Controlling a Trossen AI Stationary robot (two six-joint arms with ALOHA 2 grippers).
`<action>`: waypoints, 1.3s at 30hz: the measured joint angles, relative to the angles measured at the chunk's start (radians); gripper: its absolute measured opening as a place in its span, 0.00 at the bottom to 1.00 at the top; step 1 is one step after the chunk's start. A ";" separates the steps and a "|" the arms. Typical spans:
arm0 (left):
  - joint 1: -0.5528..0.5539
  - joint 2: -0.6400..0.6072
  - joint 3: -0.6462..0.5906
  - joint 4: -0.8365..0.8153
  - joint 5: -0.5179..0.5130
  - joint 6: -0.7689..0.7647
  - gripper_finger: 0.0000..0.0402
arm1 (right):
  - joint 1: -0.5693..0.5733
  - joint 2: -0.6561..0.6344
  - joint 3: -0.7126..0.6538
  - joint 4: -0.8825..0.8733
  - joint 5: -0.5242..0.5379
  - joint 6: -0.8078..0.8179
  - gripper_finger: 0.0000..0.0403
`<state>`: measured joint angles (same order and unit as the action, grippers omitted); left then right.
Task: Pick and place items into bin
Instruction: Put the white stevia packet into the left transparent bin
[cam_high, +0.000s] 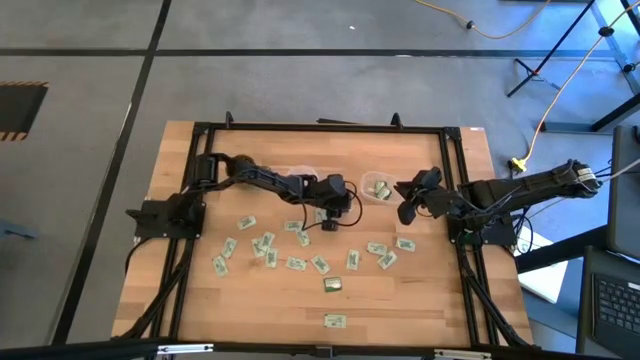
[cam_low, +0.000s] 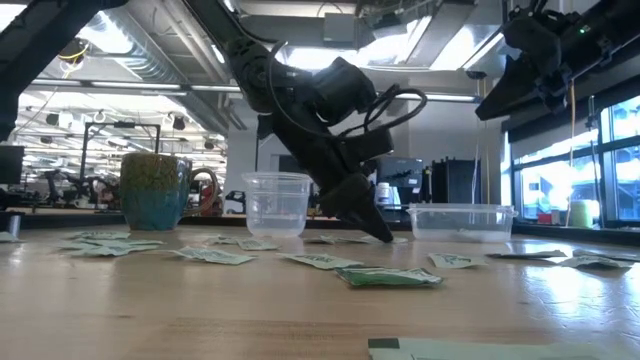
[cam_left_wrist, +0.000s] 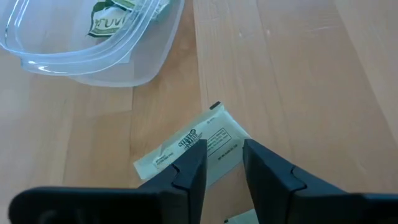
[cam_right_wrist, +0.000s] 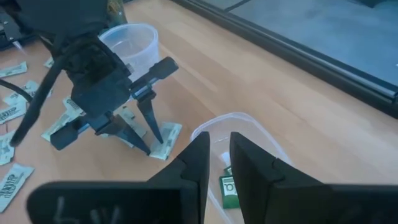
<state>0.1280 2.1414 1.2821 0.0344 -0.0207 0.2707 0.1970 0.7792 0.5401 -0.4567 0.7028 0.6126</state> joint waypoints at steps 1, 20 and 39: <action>-0.001 0.000 0.000 -0.001 0.001 0.000 0.23 | 0.000 0.000 0.000 0.000 0.000 -0.004 0.17; -0.004 0.003 -0.003 -0.003 0.049 -0.029 0.02 | -0.001 -0.001 -0.001 0.035 0.003 -0.078 0.17; -0.013 -0.029 -0.009 -0.031 0.119 -0.047 0.00 | -0.001 -0.001 -0.001 0.039 0.007 -0.096 0.17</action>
<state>0.1146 2.1120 1.2731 0.0036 0.0981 0.2233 0.1963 0.7780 0.5392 -0.4179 0.7101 0.5165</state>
